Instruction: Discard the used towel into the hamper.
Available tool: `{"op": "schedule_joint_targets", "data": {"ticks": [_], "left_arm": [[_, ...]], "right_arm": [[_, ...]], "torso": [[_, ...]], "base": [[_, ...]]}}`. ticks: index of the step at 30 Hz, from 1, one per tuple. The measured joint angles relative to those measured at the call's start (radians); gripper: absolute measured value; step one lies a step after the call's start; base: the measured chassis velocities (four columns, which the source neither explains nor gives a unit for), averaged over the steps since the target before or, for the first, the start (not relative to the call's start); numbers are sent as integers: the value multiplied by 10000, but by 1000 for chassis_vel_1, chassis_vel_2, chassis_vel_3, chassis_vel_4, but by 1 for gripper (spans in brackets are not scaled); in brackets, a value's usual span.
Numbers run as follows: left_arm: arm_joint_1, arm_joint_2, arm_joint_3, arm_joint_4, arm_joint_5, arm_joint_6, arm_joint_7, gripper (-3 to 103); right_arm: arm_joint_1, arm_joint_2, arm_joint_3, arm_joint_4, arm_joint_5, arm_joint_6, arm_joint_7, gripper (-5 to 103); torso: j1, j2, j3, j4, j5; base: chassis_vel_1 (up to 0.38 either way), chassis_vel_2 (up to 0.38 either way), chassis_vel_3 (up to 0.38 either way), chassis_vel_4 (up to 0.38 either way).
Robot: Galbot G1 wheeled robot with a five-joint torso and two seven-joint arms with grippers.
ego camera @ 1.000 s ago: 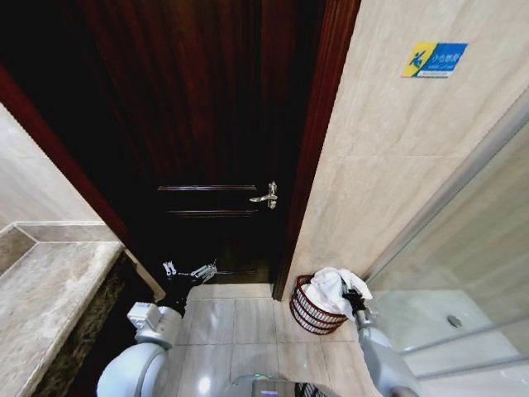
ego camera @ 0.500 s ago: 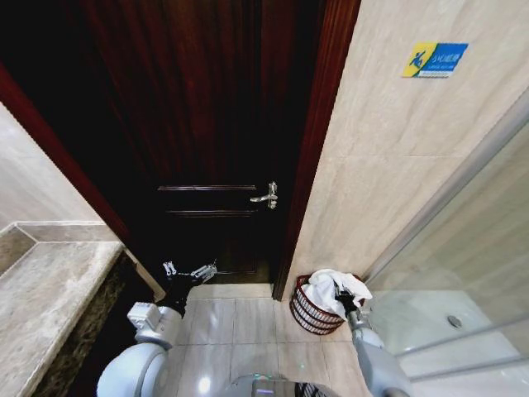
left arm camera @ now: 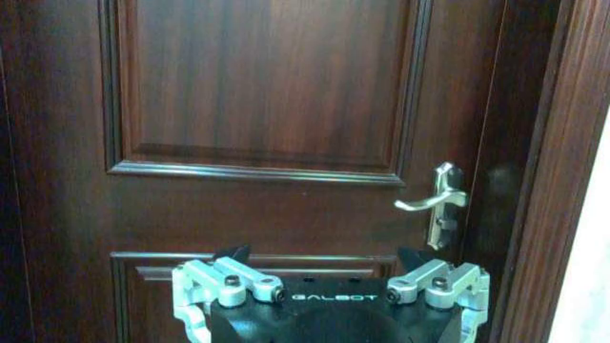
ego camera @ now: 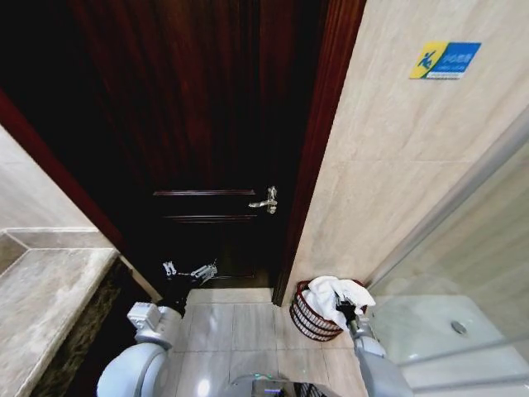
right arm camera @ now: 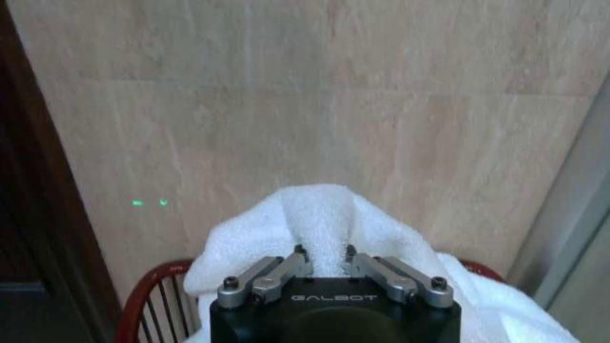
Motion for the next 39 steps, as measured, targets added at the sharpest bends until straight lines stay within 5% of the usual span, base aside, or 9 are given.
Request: {"op": "schedule_joint_targets", "data": {"ticks": [13, 21, 39], "left_arm": [[2, 0, 0, 0, 0, 0, 0, 100], [2, 0, 0, 0, 0, 0, 0, 100], [0, 0, 0, 0, 0, 0, 0, 100]], "right_arm": [[465, -272, 10, -403, -186, -2045, -975, 10], [1231, -73, -2, -909, -792, -1923, -286, 10], [838, -293, -35, -793, -1763, -2411, -856, 10]], "torso": [[-10, 3, -3, -1, -1], [-6, 3, -1, 1, 1], [1, 0, 0, 0, -1]], "base": [[0, 0, 0, 0], [0, 0, 0, 0], [-41, 39, 40, -39]]}}
